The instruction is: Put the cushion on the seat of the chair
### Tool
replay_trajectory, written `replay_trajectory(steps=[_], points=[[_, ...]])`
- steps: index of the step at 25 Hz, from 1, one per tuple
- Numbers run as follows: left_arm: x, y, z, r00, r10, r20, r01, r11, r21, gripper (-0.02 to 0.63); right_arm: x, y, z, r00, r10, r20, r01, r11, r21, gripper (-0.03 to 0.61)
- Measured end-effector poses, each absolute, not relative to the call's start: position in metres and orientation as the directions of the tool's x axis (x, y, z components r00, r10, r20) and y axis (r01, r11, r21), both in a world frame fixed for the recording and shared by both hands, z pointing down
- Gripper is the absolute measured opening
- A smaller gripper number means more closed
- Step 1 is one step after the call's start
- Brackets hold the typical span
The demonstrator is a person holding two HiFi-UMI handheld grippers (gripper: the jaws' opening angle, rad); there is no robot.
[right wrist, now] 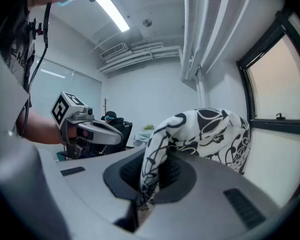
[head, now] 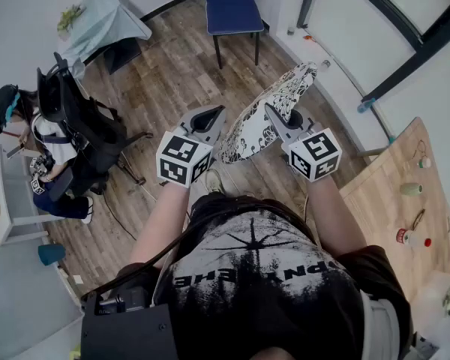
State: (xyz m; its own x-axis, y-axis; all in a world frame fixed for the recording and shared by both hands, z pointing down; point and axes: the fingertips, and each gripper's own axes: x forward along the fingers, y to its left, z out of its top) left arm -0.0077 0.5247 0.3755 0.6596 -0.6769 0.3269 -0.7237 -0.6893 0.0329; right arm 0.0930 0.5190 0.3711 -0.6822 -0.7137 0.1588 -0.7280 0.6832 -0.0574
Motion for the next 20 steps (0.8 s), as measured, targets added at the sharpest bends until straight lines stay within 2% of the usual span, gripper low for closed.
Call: replay_trajectory(steps=[11,20], points=[[-0.003,0.518,0.382,0.656,-0.675,0.337,-0.726,-0.686,0.040,0.015,0.095,0.515,0.374,-0.672,-0.718,0.182,-0.732,0.681,-0.015,0.025],[0.004,0.509,0.385,0.660,-0.673,0.334,-0.724,-0.688,0.045,0.015,0.098,0.510,0.372,-0.697,-0.701,0.152,-0.713,0.699,-0.053,0.026]])
